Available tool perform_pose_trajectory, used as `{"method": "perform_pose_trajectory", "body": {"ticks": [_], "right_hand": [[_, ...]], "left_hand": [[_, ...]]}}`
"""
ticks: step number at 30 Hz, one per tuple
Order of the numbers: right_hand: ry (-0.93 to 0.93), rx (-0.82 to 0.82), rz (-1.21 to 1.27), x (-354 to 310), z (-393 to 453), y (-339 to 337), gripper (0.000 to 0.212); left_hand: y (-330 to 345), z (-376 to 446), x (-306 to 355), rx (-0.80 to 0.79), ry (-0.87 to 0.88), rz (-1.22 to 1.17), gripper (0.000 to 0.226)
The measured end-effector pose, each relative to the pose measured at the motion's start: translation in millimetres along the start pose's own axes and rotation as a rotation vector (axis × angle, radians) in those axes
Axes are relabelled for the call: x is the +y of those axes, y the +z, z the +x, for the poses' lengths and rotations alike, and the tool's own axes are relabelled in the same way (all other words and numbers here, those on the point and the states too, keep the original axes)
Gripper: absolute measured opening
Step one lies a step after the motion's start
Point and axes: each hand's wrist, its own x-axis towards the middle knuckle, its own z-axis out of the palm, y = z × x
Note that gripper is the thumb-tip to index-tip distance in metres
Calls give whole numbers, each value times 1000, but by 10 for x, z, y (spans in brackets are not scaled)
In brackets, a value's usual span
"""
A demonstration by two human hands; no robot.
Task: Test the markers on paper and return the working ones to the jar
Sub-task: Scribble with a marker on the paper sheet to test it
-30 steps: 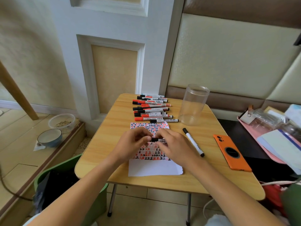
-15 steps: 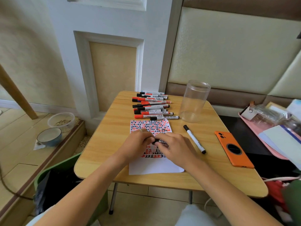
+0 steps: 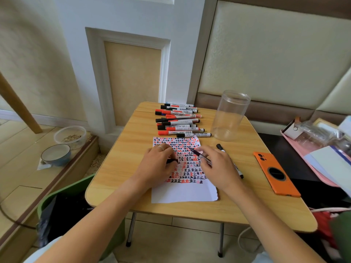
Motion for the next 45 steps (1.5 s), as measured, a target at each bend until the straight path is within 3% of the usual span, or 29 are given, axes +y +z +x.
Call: {"method": "perform_pose_trajectory", "body": {"ticks": [5, 8, 10, 15, 19, 25, 31, 37, 42, 45], "right_hand": [[161, -29, 564, -41, -44, -109, 26], [334, -92, 933, -37, -89, -122, 38], [372, -91, 1021, -12, -130, -88, 35], [367, 5, 981, 21, -214, -15, 5], [384, 47, 955, -1, -250, -21, 6], [391, -20, 899, 23, -297, -62, 4], [427, 43, 768, 27, -378, -8, 19], [426, 64, 736, 50, -449, -1, 18], [422, 62, 745, 48, -479, -15, 17], [418, 60, 741, 40, -488, -16, 17]], "left_hand": [[94, -25, 25, -60, 2, 87, 16], [121, -35, 60, -66, -14, 127, 36], [137, -37, 91, -67, -16, 155, 47], [156, -6, 96, -76, -22, 243, 53], [137, 14, 109, -87, -32, 256, 58], [190, 65, 192, -124, -51, 230, 65], [271, 130, 229, -244, -75, 216, 81], [282, 129, 240, -245, -90, 224, 79], [253, 128, 214, -281, -72, 231, 90], [209, 133, 207, -307, -65, 239, 83]]}}
